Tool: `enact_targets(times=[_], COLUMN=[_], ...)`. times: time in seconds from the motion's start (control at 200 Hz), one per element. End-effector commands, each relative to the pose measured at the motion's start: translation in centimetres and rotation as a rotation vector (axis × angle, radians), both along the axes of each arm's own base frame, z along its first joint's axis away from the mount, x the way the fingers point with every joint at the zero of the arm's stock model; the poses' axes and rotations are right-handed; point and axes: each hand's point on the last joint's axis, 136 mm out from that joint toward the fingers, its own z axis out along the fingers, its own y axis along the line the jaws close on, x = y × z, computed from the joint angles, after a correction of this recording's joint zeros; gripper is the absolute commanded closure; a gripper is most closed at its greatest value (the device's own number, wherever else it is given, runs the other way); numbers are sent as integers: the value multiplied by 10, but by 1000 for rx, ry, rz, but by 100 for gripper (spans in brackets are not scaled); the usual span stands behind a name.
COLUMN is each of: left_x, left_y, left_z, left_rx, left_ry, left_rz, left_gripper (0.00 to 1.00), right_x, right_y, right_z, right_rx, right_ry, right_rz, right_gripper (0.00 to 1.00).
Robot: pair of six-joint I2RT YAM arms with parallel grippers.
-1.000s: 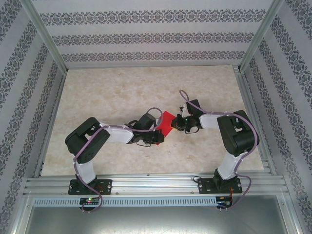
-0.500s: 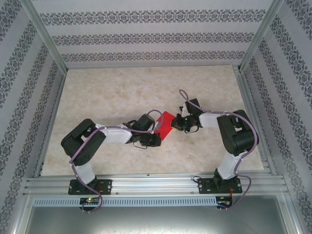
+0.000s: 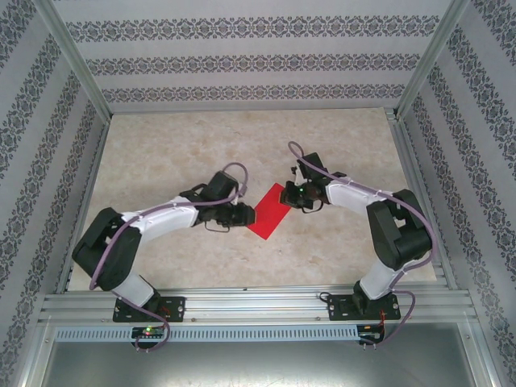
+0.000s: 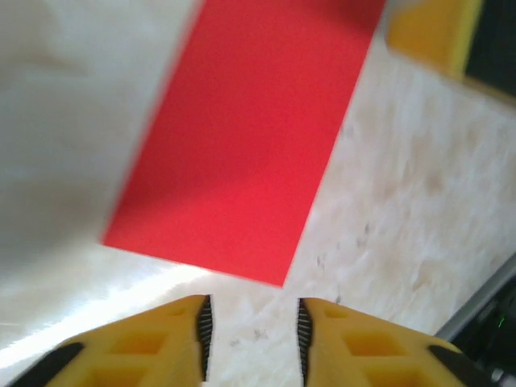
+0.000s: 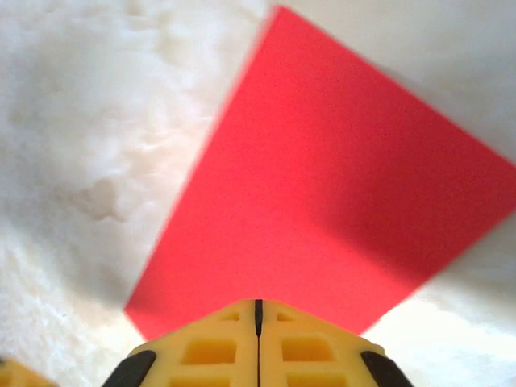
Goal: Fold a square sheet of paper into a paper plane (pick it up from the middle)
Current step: First fold in half a square sheet of paper at the center of the table, then rotate the square sheet of paper at the center of the table.
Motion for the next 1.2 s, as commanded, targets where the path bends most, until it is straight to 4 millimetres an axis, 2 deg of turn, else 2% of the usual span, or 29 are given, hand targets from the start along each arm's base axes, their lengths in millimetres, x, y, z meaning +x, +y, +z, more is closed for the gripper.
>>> enact_targets(times=[0.0,0.11,0.25,0.36,0.49,0.719,0.869,0.964,1.079,1.194], left_x=[18,30,31,29,25,25,29,31,33,35], left_y=[50,88,124,141,148,149,146,143,140,136], left_z=[2,3,0,-2,-5,-9,-9,-8,-10,-11], left_rx=[77,72,100,115,134,147,145,135,120,102], left_ry=[31,40,56,60,70,67,67,61,65,71], left_rz=[201,354,488,546,559,548,523,512,506,497], left_gripper=[57,47,33,23,17,10,7,6,6,5], right_x=[-9,-19,-28,-34,-40,-69,-96,-107,-96,-70], right_y=[15,39,70,90,102,102,85,74,70,63], right_z=[16,14,2,-12,-28,-51,-61,-56,-31,-4], right_rx=[-84,-141,-171,-206,-235,-282,-299,-301,-271,-227], right_ry=[-30,-34,-16,8,33,87,112,97,45,-23], right_rz=[6,31,75,111,139,234,330,381,351,222], right_gripper=[84,77,72,72,72,72,72,72,71,66])
